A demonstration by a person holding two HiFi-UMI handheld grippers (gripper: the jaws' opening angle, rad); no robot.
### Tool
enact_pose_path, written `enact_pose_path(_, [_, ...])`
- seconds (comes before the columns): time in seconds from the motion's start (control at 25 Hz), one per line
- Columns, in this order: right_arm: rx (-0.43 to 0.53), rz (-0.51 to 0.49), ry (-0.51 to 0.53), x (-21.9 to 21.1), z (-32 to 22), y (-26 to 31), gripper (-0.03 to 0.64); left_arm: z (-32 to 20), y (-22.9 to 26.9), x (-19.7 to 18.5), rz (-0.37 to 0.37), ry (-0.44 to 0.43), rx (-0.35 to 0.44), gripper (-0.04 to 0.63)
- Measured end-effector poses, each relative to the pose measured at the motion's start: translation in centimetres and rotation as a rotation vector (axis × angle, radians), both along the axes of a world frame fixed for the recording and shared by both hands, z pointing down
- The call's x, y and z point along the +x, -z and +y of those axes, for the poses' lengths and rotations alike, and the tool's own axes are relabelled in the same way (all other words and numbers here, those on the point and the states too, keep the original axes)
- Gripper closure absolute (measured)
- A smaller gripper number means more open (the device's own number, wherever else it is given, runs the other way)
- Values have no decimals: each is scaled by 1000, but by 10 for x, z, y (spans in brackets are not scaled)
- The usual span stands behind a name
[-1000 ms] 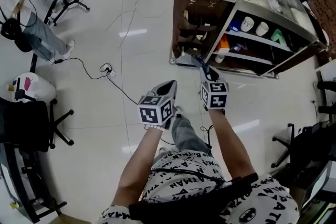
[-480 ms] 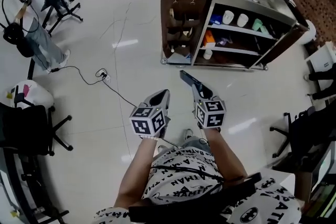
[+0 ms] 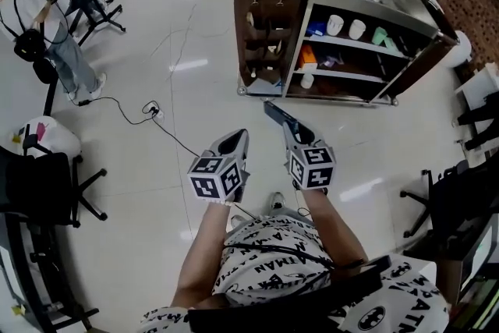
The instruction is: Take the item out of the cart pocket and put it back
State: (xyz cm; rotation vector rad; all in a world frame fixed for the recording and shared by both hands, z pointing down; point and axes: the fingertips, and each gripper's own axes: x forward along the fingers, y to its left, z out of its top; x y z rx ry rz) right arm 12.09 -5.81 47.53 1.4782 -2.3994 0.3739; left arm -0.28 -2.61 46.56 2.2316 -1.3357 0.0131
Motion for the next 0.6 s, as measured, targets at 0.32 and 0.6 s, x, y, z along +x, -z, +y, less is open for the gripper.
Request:
enact_pose_path(0.32, [-6, -4, 21, 5, 1, -1, 523, 3, 0, 0, 13, 44, -11, 597])
enact_pose_path(0.6, [-1, -12, 30, 1, 6, 1, 523, 9, 1, -6, 6, 62, -12, 597])
